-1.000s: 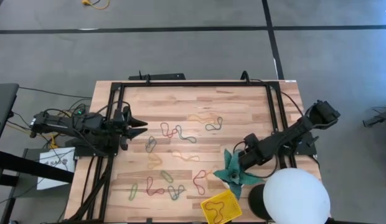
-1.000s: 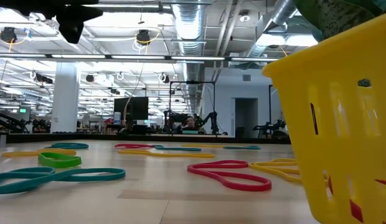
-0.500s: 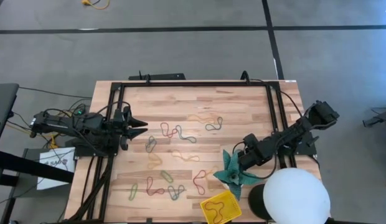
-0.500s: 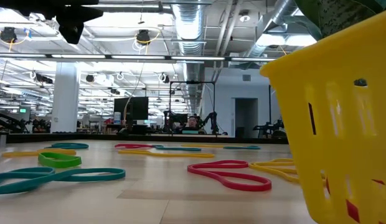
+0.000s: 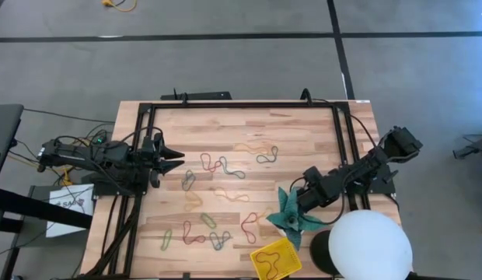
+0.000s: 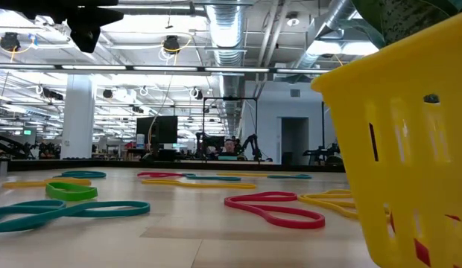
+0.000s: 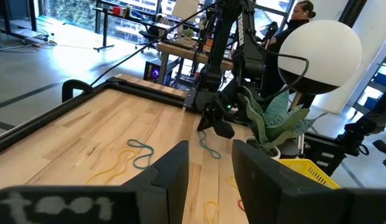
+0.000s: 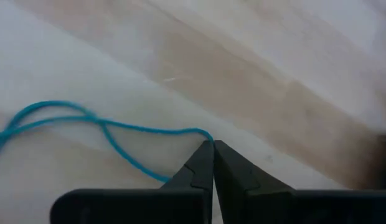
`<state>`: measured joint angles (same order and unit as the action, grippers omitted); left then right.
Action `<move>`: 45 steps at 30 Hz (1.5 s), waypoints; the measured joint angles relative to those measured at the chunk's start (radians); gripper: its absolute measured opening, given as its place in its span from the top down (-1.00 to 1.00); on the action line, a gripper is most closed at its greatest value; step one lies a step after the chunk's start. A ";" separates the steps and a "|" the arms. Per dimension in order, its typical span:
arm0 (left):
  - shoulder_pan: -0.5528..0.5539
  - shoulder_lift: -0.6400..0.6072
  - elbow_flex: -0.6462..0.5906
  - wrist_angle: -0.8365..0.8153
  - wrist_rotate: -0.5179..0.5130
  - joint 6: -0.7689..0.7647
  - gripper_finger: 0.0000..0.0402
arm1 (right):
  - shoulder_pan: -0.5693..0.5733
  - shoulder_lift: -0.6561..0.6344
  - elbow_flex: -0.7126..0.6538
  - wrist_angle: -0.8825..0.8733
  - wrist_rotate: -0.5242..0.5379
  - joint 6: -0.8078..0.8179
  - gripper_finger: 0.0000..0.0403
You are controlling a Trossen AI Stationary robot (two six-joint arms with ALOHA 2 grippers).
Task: Pick and place items into bin
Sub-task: Put the blue rubber band into the yellow bin
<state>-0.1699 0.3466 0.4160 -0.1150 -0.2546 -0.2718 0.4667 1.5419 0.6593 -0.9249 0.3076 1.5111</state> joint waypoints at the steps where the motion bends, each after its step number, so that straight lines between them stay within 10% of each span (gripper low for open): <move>1: 0.000 0.000 0.000 0.000 0.000 0.000 0.44 | 0.000 -0.005 -0.002 -0.021 0.010 0.006 0.99; 18: 0.000 0.000 0.000 -0.003 -0.039 0.002 0.44 | -0.012 -0.185 0.265 -0.554 0.536 0.132 1.00; 27: 0.000 0.000 0.000 -0.021 -0.039 0.004 0.44 | -0.024 -0.266 0.425 -0.396 0.770 -0.225 1.00; 36: 0.000 0.000 0.000 -0.064 -0.040 0.004 0.44 | 0.001 -0.263 0.543 0.162 0.715 -0.904 1.00; 45: 0.000 0.000 0.000 -0.062 -0.040 0.004 0.44 | 0.093 -0.218 0.554 0.604 0.289 -1.161 1.00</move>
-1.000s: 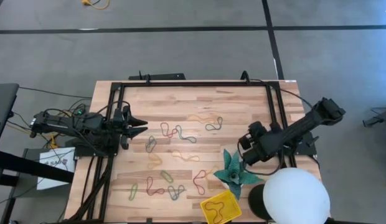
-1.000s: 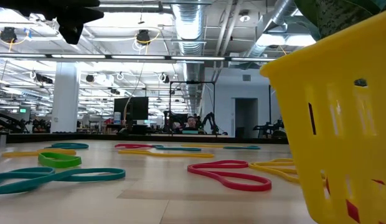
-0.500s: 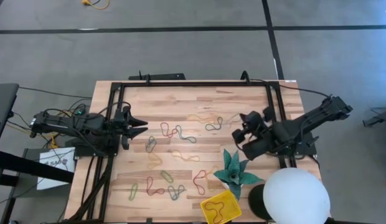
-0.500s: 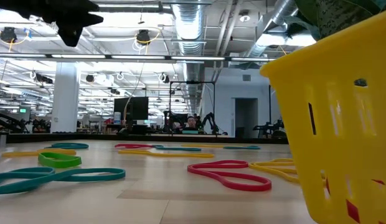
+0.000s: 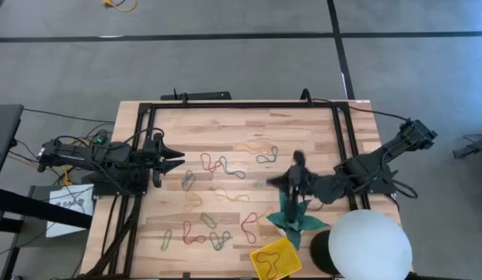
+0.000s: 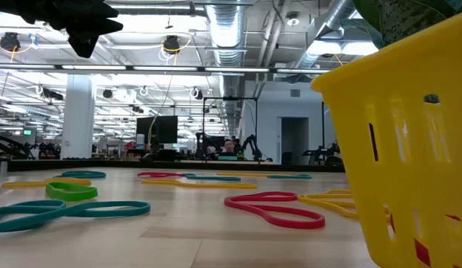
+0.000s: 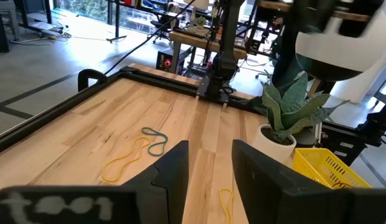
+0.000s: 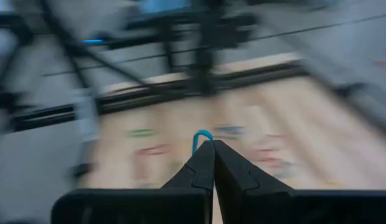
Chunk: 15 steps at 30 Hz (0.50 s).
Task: Pick and place items into bin
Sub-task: Put the blue rubber band into the yellow bin
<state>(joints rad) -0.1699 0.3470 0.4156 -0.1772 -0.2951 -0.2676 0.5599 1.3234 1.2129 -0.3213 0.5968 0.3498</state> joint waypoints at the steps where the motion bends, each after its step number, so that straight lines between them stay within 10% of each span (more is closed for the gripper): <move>1: 0.000 0.000 0.000 0.000 0.000 0.000 0.44 | 0.014 0.013 0.000 0.038 -0.054 -0.002 1.00; 15: 0.000 0.000 0.000 0.000 0.000 -0.049 0.44 | 0.164 0.206 0.000 0.186 -0.381 0.021 1.00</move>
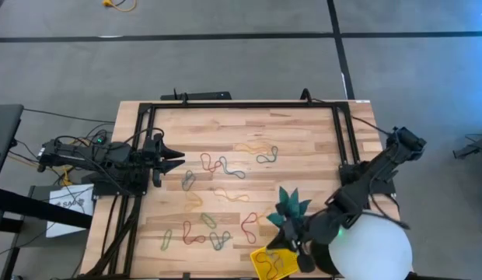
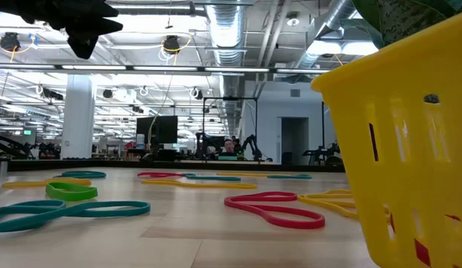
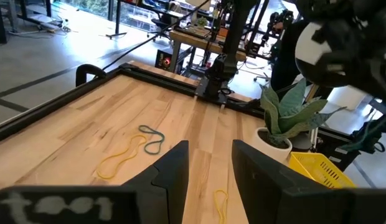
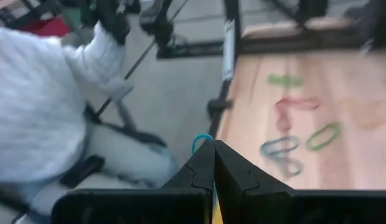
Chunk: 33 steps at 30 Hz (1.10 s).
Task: Pick and place items into bin
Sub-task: Put the blue rubber band into the yellow bin
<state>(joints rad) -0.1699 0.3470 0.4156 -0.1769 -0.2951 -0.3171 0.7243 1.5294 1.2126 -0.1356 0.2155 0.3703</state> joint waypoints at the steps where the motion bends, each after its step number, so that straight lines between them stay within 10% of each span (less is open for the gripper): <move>1: 0.000 0.000 0.000 0.000 0.000 -0.005 0.44 | 0.001 0.017 0.000 0.001 -0.027 0.010 1.00; 19: 0.000 0.000 0.000 0.007 -0.008 -0.046 0.44 | -0.112 0.093 0.001 -0.098 -0.337 0.042 1.00; 33: 0.000 0.000 0.000 0.011 -0.066 -0.052 0.44 | -0.171 0.159 0.000 -0.178 -0.583 -0.277 1.00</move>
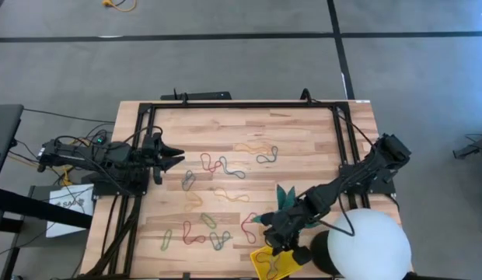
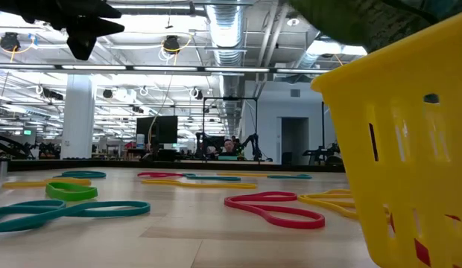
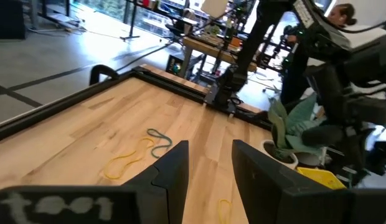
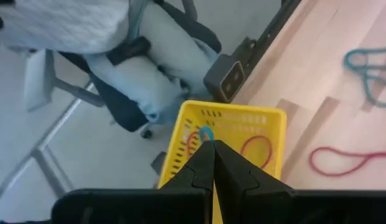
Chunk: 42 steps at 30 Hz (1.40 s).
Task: Pick and place items into bin
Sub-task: Put the blue rubber band into the yellow bin
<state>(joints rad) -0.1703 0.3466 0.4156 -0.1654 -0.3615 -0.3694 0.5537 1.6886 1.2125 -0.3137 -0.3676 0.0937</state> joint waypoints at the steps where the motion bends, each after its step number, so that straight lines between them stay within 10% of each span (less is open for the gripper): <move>1: 0.000 0.000 0.000 -0.001 -0.008 0.000 0.44 | 0.002 0.000 0.000 -0.002 0.011 -0.030 1.00; 34: 0.000 0.000 0.000 -0.004 -0.009 -0.039 0.44 | -0.054 -0.166 0.000 -0.044 0.110 -0.150 0.63; 42: 0.000 0.024 0.000 -0.154 -0.020 -0.060 0.44 | -0.168 -0.352 0.000 -0.201 0.330 -0.286 0.63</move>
<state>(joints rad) -0.1703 0.3704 0.4152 -0.3196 -0.3816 -0.4298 0.3861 1.3367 1.2125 -0.5151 -0.0380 -0.1925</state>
